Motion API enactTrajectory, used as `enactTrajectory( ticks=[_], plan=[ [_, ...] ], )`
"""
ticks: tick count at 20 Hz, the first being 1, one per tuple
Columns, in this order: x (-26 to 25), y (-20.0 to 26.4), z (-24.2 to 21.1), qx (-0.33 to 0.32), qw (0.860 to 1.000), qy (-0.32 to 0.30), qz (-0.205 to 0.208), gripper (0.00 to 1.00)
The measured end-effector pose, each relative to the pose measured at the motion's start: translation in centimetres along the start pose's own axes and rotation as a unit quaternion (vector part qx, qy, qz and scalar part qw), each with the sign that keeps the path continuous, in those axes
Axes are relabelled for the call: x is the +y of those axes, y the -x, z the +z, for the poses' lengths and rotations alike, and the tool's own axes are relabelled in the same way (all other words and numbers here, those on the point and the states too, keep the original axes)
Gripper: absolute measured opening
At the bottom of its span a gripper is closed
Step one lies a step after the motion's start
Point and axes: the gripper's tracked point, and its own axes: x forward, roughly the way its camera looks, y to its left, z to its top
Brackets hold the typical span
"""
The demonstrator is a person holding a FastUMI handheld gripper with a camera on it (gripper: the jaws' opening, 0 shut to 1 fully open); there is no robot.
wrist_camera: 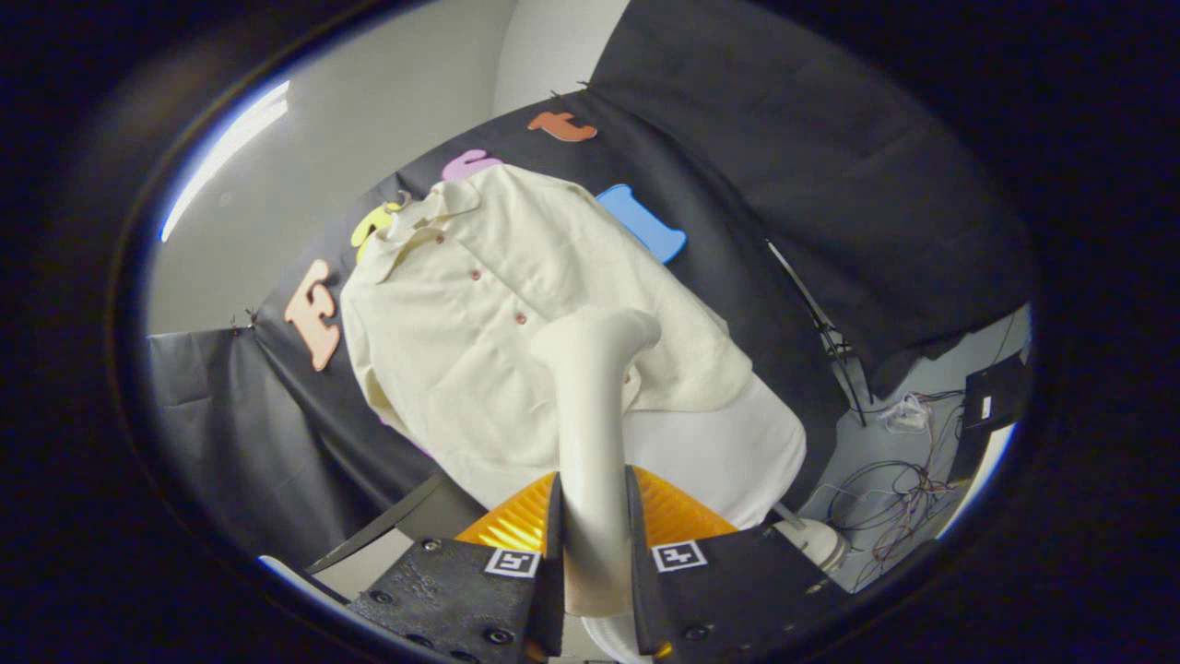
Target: Iron the clothes twice with a garment steamer, once on the left side and once on the right side.
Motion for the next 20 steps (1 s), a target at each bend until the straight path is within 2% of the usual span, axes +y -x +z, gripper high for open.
enactTrajectory(
  ticks=[6, 12, 14, 18, 20],
  plan=[
    [13.2, 4.5, -2.0, 0.018, 0.995, 0.031, 0.094, 0.3],
    [26.7, 11.0, -5.0, 0.031, 0.979, 0.097, 0.179, 0.3],
    [29.9, 13.1, -5.9, 0.028, 0.973, 0.134, 0.183, 0.29],
    [33.1, 16.4, -8.7, 0.013, 0.959, 0.24, 0.153, 0.3],
    [34.9, 18.1, -10.3, 0.006, 0.955, 0.247, 0.164, 0.3]
  ],
)
